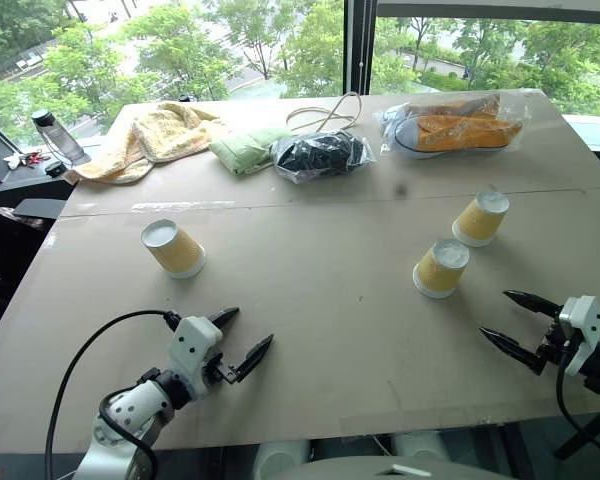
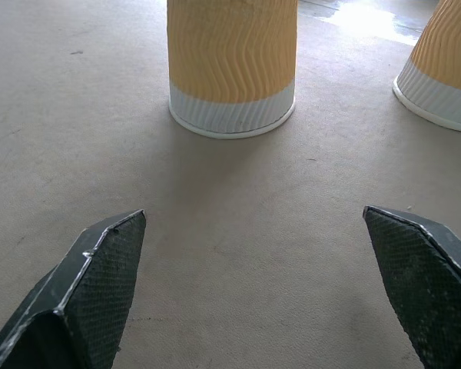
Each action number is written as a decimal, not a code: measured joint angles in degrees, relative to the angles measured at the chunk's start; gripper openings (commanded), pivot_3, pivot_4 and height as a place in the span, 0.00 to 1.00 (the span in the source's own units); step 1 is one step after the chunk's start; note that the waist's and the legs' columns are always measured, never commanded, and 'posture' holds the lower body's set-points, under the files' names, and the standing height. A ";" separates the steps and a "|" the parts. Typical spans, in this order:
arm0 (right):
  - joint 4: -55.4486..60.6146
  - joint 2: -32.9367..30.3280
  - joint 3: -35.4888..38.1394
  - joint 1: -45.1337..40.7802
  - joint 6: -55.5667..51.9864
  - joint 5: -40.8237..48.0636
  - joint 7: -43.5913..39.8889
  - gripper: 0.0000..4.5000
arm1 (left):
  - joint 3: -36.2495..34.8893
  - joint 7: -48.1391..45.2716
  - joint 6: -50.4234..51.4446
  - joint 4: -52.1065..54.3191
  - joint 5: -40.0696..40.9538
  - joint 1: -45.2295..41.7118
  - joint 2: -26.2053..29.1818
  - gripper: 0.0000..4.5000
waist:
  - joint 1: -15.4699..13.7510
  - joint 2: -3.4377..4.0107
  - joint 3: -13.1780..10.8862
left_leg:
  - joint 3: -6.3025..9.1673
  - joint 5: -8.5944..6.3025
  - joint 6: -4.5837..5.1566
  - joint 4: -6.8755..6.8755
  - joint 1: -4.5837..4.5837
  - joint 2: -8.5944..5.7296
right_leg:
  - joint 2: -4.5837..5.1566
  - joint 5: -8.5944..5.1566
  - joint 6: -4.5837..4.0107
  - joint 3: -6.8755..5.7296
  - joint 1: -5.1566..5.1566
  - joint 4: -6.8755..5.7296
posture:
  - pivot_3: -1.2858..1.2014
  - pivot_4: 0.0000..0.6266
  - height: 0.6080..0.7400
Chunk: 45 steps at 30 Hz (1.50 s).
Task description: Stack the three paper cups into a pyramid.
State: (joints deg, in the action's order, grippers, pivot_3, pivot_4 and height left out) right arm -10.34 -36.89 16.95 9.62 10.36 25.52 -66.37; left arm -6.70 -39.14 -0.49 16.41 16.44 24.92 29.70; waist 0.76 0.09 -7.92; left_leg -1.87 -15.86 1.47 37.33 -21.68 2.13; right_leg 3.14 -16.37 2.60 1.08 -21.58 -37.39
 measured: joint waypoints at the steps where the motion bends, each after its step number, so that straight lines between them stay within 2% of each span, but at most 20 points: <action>1: 0.00 0.00 0.00 0.00 0.00 0.00 0.00 1.00 | 0.00 0.00 0.00 0.00 0.00 0.00 0.00 0.99 | 0.00 0.00 0.00 | 0.00 0.00 0.00 0.00 0.00 0.00 | 0.00 0.00 0.00 0.00 0.00 0.00 | 0.52 0.24 1.00; 7: -2.16 -0.65 -0.13 -1.30 0.27 -0.33 -0.63 1.00 | -2.83 -1.20 -0.64 0.45 1.16 3.19 0.54 0.99 | 0.09 -0.06 -0.02 | -0.07 0.00 0.00 0.00 0.04 0.04 | -0.04 0.00 -0.01 0.07 -0.02 -0.01 | 0.52 0.24 1.00; 21: -2.57 -0.66 -0.22 -1.72 0.84 -0.29 -0.70 1.00 | -3.32 -2.43 0.21 0.46 1.62 2.70 1.10 0.99 | -0.09 -0.08 -0.02 | -0.07 0.00 0.00 0.01 0.03 0.03 | -0.06 0.00 0.00 0.07 -0.01 -0.02 | 0.52 0.24 1.00; 29: 2.87 0.66 -0.60 -5.27 -2.54 2.26 0.92 1.00 | -4.12 -6.17 5.48 2.13 4.72 0.77 5.33 0.99 | -0.09 -0.23 -0.11 | -0.04 0.00 0.00 0.03 0.01 0.03 | -0.07 0.10 0.17 0.06 -0.03 -0.06 | 0.52 0.24 1.00; 37: 12.83 1.94 -4.35 -10.45 -11.50 4.39 5.66 1.00 | -10.35 -14.14 16.68 12.04 21.54 -7.17 13.99 0.99 | -0.15 -0.57 -0.33 | 0.14 0.00 -0.01 0.08 -0.12 0.03 | 0.05 0.10 0.18 -0.12 -0.06 -0.04 | 0.52 0.24 1.00; 45: 13.62 3.66 -7.37 -13.90 -13.19 2.24 9.12 1.00 | -13.30 -15.89 22.52 16.87 26.84 -11.11 18.67 0.99 | -0.14 -0.62 -0.49 | 0.15 0.01 -0.01 0.09 -0.11 0.01 | -0.06 0.10 0.19 -0.13 -0.08 -0.11 | 0.52 0.24 1.00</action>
State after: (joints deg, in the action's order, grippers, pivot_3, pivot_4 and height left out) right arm 3.28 -33.23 9.58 -4.28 -2.83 27.77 -57.25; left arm -20.00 -55.03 22.03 33.27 43.28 13.81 48.38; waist 0.62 -0.53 -8.41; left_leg -1.72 -15.85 1.46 37.41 -21.79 2.14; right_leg 3.08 -16.27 2.78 0.96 -21.66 -37.50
